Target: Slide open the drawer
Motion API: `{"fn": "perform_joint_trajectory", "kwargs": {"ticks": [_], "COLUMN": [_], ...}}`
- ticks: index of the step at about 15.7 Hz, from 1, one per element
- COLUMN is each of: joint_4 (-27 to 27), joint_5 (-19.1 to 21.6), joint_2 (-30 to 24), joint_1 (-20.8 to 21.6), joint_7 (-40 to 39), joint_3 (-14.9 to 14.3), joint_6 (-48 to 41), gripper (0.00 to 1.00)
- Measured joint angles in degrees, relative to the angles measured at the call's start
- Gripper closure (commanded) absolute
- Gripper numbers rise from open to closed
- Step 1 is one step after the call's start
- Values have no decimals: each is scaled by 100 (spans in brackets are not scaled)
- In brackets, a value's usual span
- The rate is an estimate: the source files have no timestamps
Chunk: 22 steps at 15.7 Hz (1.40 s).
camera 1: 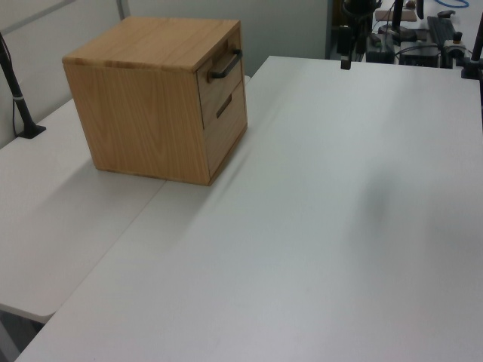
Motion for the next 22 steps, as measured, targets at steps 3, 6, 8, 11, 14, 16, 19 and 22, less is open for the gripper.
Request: {"fn": "perform_joint_trajectory", "kwargs": {"ticks": [3,6,8,11,14,16,19,22], "joint_4": [0,0,0,0,0,9,12,9], "joint_5": [0,0,0,6,22,58,183,293], "joint_2": [-1,-1,-1,-1,1,0,44,272], "joint_1": [-15,-41,-52,-56,-56,-56,-56,-54], "joint_7": [0,0,0,0,2,73,803,2199], "joint_3": [-2,-8,-8,-8,-8,-8,-5,6], "joint_6": [0,0,0,0,0,0,337,1216], "gripper": [0,0,0,0,0,0,0,0]}}
